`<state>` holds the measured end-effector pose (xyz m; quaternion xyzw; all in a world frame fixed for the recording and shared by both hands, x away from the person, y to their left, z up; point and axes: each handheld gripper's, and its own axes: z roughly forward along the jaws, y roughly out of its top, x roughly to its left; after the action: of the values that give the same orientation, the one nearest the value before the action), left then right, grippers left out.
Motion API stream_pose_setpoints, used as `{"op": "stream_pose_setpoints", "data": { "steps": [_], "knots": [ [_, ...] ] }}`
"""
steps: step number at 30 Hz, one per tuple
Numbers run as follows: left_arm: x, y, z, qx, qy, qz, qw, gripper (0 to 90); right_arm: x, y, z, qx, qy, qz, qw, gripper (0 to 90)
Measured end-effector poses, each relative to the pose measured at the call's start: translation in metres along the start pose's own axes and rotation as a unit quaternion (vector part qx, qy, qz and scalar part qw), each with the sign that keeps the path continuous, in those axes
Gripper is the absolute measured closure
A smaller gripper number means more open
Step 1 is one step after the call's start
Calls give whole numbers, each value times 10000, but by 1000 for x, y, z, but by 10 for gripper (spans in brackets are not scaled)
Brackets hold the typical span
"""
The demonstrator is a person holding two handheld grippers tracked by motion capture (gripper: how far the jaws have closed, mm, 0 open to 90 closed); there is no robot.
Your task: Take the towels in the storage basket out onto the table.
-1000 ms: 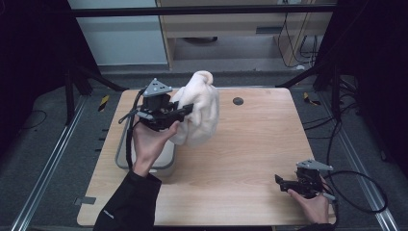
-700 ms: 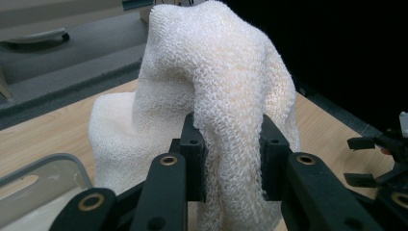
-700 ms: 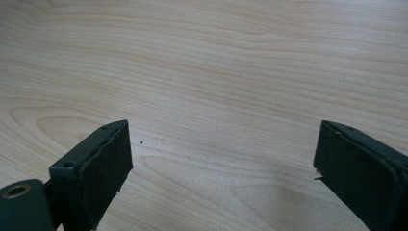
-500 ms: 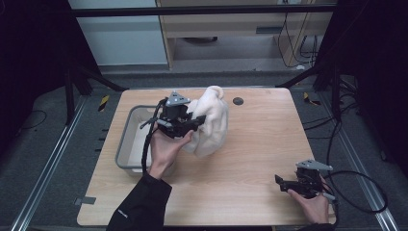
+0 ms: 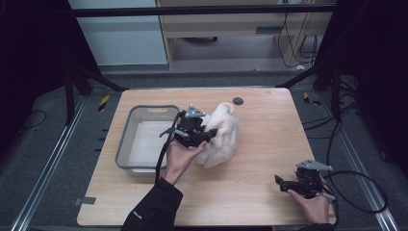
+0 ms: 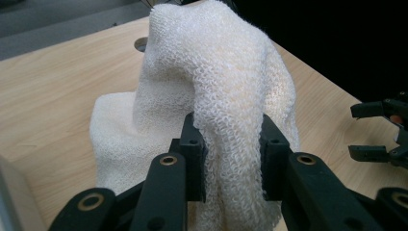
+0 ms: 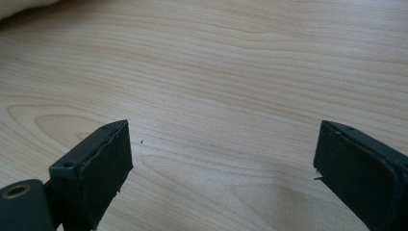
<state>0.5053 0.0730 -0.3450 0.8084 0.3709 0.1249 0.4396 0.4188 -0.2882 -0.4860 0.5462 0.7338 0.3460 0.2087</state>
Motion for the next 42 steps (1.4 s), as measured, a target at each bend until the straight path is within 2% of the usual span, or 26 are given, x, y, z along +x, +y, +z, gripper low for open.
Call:
{"op": "stream_pose_setpoints", "data": {
  "steps": [15,22,26,31,35,42],
  "knots": [
    [-13,-14,31,153,-220,-18,9996,691,0,0,0,12,-32,-25,10000,63],
    [-22,-19,44,222,-316,103,9992,684,-1,-1,1,48,-108,-69,9999,64],
    [-28,-21,52,248,-348,137,9990,673,-1,-2,2,91,-111,-13,9999,67],
    [-36,-27,61,278,-443,183,9985,659,-4,-3,1,22,-148,57,9999,73],
    [-43,-31,67,301,-577,209,9977,633,-5,-4,1,-13,-193,46,9998,73],
    [-53,-36,76,408,-818,199,9956,532,-8,-4,-1,-123,-288,120,9994,83]
  ]
}}
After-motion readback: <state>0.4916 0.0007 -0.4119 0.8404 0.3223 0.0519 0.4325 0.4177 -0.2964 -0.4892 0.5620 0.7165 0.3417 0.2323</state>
